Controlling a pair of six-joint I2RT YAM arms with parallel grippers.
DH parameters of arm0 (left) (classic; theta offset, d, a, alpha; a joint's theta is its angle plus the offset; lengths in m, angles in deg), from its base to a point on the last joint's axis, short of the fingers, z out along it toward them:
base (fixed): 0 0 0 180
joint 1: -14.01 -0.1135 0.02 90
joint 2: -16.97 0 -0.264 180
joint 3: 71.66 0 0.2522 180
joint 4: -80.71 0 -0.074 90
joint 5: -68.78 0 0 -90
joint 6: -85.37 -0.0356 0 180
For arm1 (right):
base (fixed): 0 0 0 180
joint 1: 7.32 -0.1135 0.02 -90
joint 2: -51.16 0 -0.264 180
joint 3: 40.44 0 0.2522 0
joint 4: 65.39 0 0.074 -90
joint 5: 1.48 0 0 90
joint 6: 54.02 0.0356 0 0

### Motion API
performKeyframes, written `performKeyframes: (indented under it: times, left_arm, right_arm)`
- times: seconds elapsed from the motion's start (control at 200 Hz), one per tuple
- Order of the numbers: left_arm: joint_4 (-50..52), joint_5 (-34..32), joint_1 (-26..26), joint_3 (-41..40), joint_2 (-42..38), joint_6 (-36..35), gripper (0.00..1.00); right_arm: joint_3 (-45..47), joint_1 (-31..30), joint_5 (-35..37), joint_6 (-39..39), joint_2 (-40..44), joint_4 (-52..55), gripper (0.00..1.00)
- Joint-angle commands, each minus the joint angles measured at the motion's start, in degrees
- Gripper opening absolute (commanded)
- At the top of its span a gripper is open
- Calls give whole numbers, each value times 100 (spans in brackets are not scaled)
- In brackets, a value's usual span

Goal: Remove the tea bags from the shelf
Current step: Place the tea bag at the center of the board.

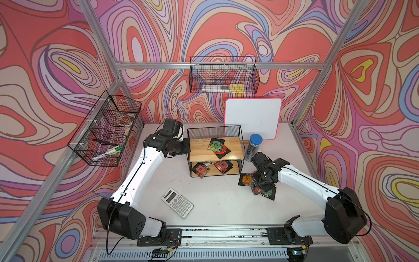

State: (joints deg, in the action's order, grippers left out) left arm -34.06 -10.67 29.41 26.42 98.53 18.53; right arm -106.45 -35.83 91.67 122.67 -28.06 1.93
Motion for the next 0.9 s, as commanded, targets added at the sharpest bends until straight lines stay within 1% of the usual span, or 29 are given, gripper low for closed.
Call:
performKeyframes:
  times: [0.0,0.06,0.205,0.366,0.466,0.631,0.786,0.896]
  left_arm:
    - [83,-4,-2,48,-96,27,0]
    - [82,-5,-2,50,-99,27,0]
    - [83,-11,-2,59,-93,22,0]
    - [83,7,-2,55,-81,18,0]
    - [74,10,-2,59,-72,21,0]
    - [53,22,-2,67,-58,21,0]
    - [46,26,-6,60,-52,21,0]
    - [43,29,-2,60,-44,22,0]
  right_arm:
    - [211,30,-118,274,13,-430,4]
    - [291,23,-128,330,29,-500,6]
    - [338,30,-144,361,-1,-537,8]
    - [312,31,-131,372,9,-570,17]
    - [269,31,-115,365,12,-516,26]
    - [134,30,-8,342,64,-428,38]
    - [30,26,54,275,49,-389,41]
    - [47,29,10,276,40,-415,47]
